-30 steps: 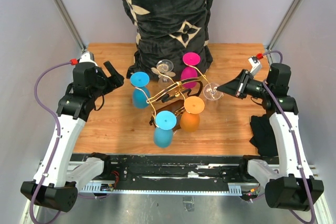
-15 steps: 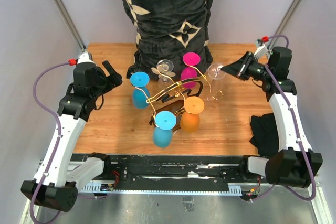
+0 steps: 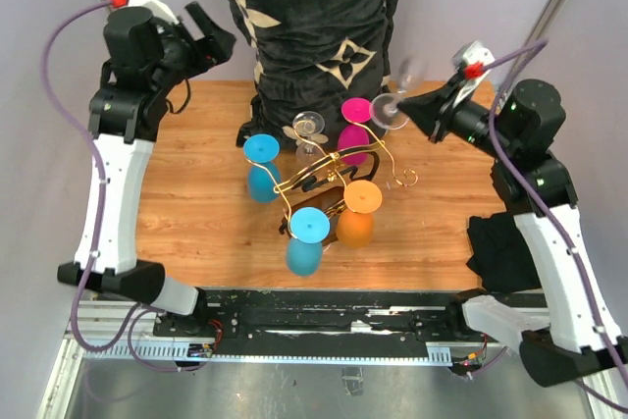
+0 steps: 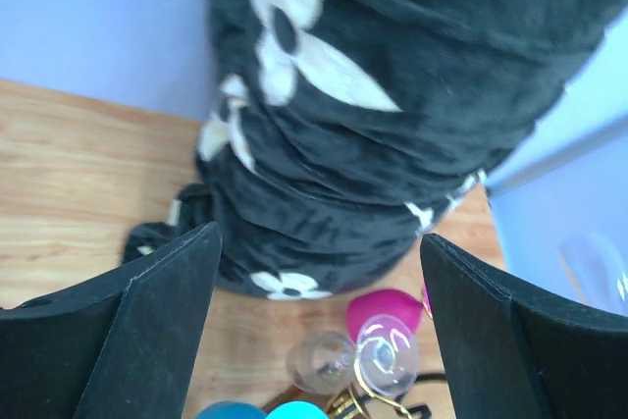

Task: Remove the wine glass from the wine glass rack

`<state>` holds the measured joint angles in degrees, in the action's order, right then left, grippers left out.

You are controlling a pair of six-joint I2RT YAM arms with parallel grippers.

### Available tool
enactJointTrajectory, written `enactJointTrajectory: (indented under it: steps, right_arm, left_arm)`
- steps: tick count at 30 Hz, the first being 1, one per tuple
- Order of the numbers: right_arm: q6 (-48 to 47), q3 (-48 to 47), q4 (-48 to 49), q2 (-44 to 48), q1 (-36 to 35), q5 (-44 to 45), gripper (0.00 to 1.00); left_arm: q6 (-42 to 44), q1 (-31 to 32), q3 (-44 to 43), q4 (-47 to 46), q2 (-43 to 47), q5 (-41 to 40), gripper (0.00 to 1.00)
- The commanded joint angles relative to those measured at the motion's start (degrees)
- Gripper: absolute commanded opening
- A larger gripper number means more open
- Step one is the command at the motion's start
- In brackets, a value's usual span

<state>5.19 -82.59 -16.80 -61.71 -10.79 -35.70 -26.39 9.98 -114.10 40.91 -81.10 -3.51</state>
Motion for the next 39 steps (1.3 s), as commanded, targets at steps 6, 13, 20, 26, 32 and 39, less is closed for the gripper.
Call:
enactJointTrajectory:
  steps: [6,13,20,26,32,39]
  right_arm:
    - [-38.1,-11.4,-9.8,-1.8,-28.5,15.9,0.01]
    - [-47.5,-16.8,-16.5,-7.9,-40.4,22.0,0.01]
    - [-49.7,-18.0,-16.3,-10.9,-44.1,23.6,0.01]
    - [-49.9,-18.3,-15.8,-12.4,-45.8,24.0,0.01]
    - [-51.0,-19.5,-15.3,-14.7,-47.6,24.1,0.01]
    - [-52.9,-20.4,-15.4,-17.0,-50.2,25.4,0.01]
  left_arm:
    - [-0.4,1.5,-6.4,-7.9,-12.9,35.4,0.98]
    - [-7.9,1.6,-4.3,-17.1,-14.8,48.0,1.00]
    - [-15.6,1.6,1.3,-26.6,-11.4,53.0,1.00]
    - [-15.7,1.7,4.4,-25.2,-11.7,54.4,1.00]
    - [-14.4,2.1,4.6,-21.0,-12.4,52.3,1.00]
    - [-18.6,2.2,6.1,-23.0,-13.8,53.6,1.00]
